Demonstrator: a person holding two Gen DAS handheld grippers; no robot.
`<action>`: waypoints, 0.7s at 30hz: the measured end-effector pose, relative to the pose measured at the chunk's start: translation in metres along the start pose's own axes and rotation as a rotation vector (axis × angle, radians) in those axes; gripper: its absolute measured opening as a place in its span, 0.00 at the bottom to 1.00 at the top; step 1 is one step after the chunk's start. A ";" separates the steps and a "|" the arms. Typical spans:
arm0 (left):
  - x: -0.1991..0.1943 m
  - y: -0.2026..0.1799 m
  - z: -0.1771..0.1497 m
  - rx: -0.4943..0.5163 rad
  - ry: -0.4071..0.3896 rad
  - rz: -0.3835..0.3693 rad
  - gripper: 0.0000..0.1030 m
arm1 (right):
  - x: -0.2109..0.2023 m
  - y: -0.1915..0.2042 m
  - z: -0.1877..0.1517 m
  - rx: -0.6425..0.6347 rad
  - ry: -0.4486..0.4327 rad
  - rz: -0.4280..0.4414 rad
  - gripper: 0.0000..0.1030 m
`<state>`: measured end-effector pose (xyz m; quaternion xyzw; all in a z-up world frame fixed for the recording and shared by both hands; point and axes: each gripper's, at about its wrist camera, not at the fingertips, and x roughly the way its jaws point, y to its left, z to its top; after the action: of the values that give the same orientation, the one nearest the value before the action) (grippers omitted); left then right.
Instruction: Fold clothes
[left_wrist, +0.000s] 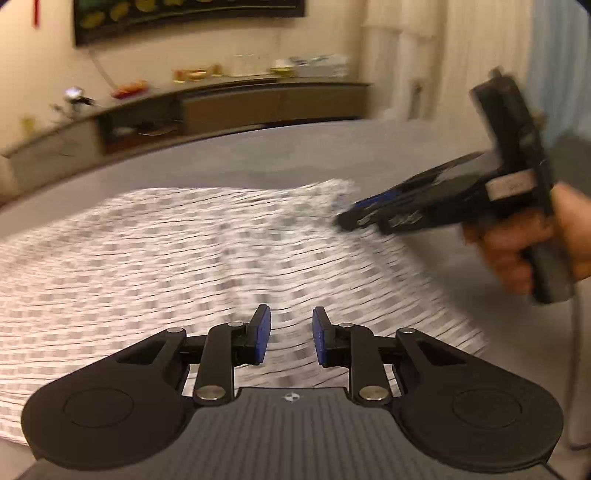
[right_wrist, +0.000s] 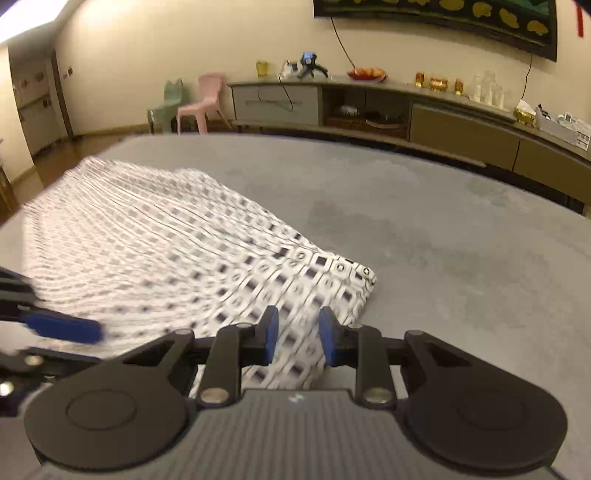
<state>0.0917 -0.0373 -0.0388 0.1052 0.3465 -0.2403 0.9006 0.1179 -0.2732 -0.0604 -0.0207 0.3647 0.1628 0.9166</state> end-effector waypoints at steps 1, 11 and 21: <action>0.004 0.005 -0.001 -0.007 0.011 0.021 0.24 | 0.007 -0.002 0.000 0.004 -0.006 -0.003 0.27; -0.001 -0.017 -0.011 0.018 0.031 -0.096 0.28 | -0.026 0.010 -0.010 -0.018 0.011 0.076 0.27; -0.003 -0.013 -0.004 -0.009 0.043 -0.114 0.29 | -0.022 0.024 -0.026 -0.049 0.026 0.034 0.23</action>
<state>0.0806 -0.0459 -0.0401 0.0866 0.3721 -0.2872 0.8784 0.0783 -0.2609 -0.0626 -0.0394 0.3726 0.1869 0.9081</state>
